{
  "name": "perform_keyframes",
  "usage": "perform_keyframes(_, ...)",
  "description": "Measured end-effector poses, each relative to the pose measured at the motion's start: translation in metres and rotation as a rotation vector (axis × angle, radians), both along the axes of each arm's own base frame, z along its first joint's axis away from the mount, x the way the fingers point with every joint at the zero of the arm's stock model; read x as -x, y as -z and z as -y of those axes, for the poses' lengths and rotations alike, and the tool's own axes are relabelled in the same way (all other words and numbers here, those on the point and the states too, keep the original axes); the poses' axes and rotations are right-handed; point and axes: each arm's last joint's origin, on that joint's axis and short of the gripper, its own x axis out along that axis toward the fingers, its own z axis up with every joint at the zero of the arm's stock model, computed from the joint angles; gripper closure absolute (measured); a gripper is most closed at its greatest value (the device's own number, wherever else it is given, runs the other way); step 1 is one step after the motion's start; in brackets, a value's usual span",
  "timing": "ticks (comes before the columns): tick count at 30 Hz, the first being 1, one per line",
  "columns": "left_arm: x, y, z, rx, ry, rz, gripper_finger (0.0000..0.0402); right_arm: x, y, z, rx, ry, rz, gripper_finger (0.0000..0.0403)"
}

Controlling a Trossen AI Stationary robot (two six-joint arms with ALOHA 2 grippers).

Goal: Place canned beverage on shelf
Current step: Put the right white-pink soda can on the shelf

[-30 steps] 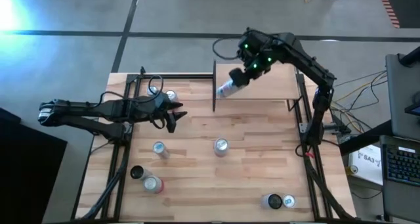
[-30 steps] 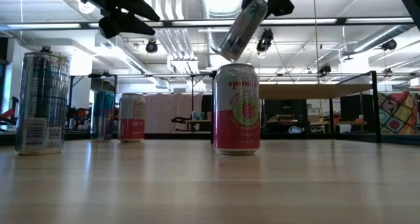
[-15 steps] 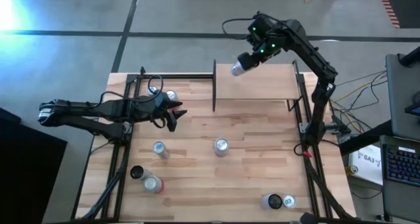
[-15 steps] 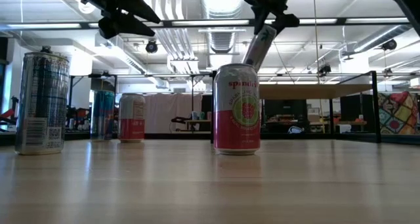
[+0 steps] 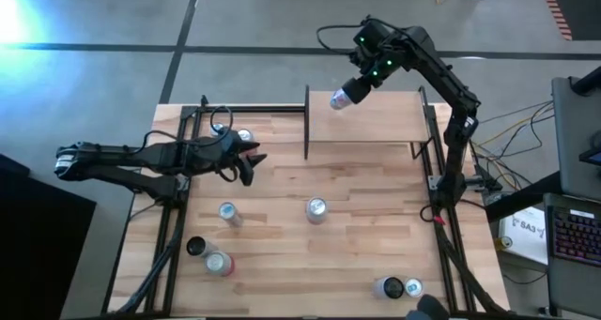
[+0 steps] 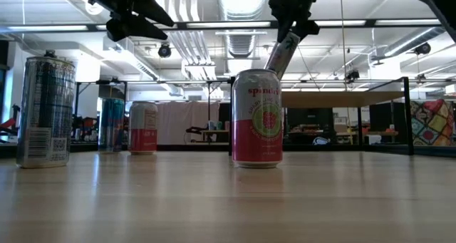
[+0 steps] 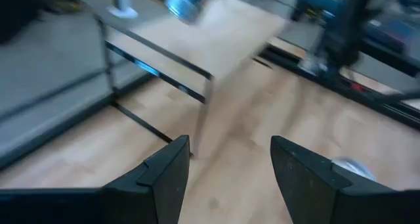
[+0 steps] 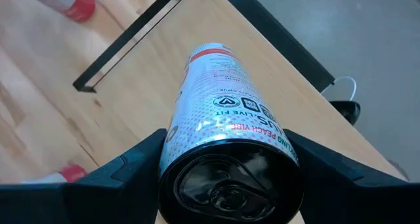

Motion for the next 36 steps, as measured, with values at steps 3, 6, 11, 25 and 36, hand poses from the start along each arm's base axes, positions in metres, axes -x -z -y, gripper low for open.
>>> perform_keyframes(3, -0.001, -0.006, -0.007, -0.067, -0.051, 0.043, 0.0205, 0.0, 0.0, 0.0, 0.023, -0.046, -0.011, 0.0147)
perform_keyframes(6, -0.007, -0.014, -0.019, -0.13, -0.048, 0.109, 0.0205, -0.003, 0.0, -0.003, 0.044, -0.107, -0.021, 0.0147)
perform_keyframes(11, -0.027, -0.013, -0.047, -0.128, 0.108, 0.162, 0.0204, -0.01, 0.0, -0.014, 0.055, -0.204, -0.017, 0.0147)
perform_keyframes(25, -0.119, -0.054, -0.127, -0.218, 0.258, -0.113, 0.0093, -0.024, -0.002, -0.038, 0.085, -0.312, -0.025, 0.0147)
perform_keyframes(36, -0.178, -0.066, -0.184, -0.135, 0.521, -0.154, 0.0084, -0.024, -0.003, -0.043, 0.136, -0.331, -0.056, 0.0147)
